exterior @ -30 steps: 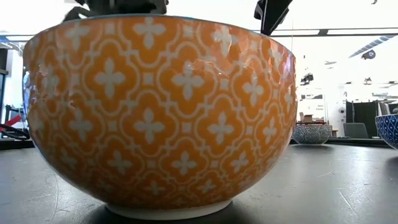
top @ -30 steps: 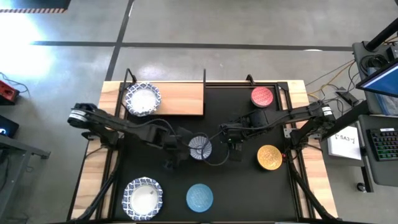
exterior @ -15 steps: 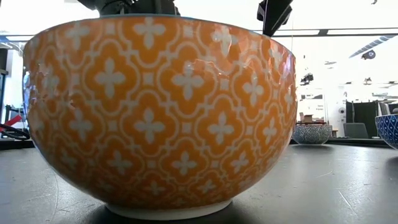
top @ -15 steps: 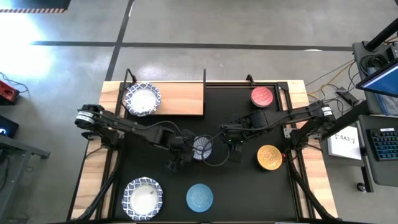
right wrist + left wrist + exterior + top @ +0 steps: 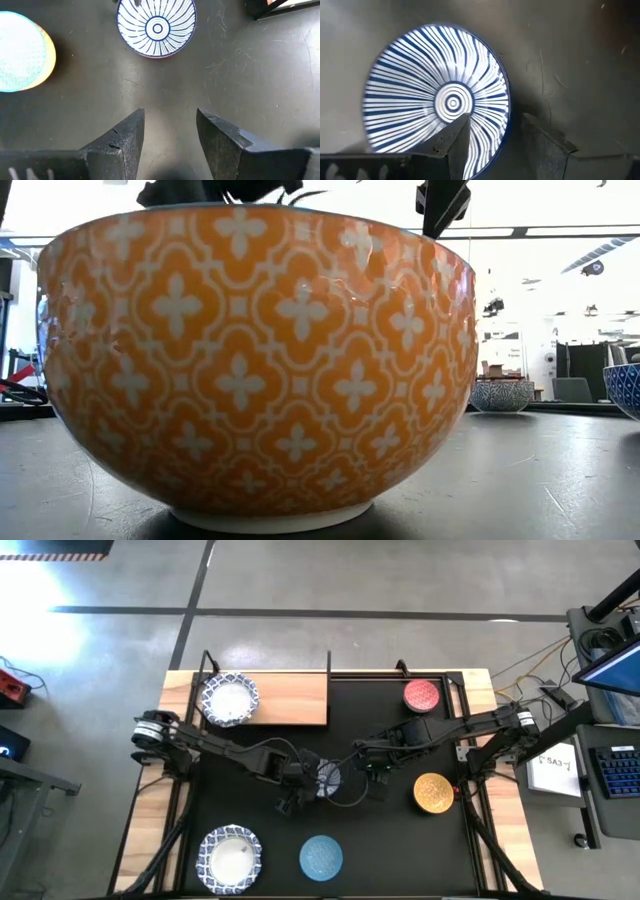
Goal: Place and stack bowls onto a shelf
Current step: Stack the white patterned bowl on top of the white patterned bowl on the shelf
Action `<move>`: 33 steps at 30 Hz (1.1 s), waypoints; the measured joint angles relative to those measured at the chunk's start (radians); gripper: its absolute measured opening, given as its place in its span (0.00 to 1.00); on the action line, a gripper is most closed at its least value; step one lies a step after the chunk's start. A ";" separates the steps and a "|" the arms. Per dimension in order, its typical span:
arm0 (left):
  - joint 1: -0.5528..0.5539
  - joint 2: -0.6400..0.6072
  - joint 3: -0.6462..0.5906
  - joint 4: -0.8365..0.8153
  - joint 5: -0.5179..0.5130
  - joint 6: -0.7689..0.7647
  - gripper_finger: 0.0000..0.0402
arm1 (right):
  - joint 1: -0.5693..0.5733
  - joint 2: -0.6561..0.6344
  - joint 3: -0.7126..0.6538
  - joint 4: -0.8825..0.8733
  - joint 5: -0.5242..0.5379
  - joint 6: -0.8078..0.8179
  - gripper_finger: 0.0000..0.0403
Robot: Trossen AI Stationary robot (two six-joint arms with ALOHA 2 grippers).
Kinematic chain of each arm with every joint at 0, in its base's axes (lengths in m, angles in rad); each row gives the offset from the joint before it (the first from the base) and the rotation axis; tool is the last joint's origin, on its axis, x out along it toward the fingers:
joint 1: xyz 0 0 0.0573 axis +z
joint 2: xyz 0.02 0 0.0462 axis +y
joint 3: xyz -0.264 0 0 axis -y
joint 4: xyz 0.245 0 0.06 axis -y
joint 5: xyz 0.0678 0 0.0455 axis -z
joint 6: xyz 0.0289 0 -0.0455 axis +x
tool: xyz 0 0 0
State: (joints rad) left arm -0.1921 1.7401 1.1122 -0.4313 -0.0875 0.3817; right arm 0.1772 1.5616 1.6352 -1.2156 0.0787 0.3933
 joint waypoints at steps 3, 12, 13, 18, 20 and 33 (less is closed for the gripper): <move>0.000 0.023 0.000 0.004 0.000 -0.007 0.40 | 0.000 0.000 0.000 -0.002 0.000 0.008 0.42; -0.001 -0.025 0.000 -0.019 0.000 -0.028 0.40 | 0.000 0.000 0.000 -0.003 0.000 0.008 0.42; -0.001 -0.036 0.000 -0.031 0.000 -0.036 0.40 | 0.000 0.000 0.000 -0.003 0.000 0.008 0.42; -0.013 -0.103 -0.001 -0.088 0.009 -0.128 0.40 | 0.000 0.000 0.000 -0.003 0.000 0.003 0.42; -0.031 -0.126 -0.002 -0.115 0.026 -0.178 0.40 | 0.000 0.000 0.000 -0.004 0.000 0.002 0.42; -0.285 -0.266 -0.076 -0.420 0.061 -0.603 0.40 | 0.000 0.000 -0.002 -0.004 -0.001 0.007 0.42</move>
State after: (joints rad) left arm -0.4773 1.4741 1.0367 -0.8515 -0.0265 -0.2209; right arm 0.1772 1.5616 1.6333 -1.2194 0.0776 0.4005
